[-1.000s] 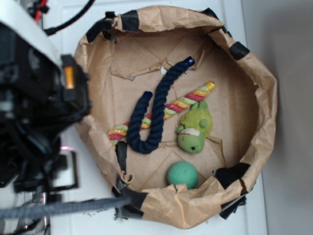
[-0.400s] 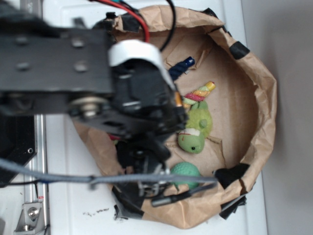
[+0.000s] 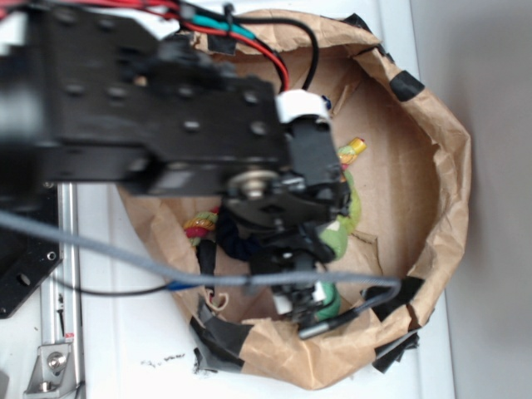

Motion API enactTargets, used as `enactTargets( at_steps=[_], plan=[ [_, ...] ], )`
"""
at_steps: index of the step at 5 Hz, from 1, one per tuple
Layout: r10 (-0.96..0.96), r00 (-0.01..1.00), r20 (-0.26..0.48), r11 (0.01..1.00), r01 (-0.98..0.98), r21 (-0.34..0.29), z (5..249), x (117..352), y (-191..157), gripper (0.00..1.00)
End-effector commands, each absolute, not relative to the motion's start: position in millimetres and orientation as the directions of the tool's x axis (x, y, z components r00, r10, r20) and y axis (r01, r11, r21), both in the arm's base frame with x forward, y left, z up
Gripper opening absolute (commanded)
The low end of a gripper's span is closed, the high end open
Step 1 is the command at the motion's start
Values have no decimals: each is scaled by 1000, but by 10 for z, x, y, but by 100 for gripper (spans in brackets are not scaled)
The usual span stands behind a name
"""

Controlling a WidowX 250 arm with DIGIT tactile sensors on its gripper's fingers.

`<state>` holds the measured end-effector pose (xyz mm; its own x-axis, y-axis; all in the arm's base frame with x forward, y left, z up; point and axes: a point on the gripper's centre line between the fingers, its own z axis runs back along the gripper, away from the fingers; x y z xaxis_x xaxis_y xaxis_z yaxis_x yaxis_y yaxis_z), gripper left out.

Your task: Grab the green ball.

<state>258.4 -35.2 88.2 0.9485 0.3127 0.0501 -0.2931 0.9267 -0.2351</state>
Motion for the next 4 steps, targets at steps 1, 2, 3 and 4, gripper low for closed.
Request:
enactTargets(
  at_steps=[1,2,3,4],
  plan=[
    [513,858,-26,829,-503,-244,951,2768,-441,100],
    [495,869,-24,841,-486,-238,787,2823,-585,100],
    [469,877,-107,835,-479,-271,510,2735,-822,100],
    [458,869,-189,828,-494,-265,343,2619,-1063,100]
  ],
)
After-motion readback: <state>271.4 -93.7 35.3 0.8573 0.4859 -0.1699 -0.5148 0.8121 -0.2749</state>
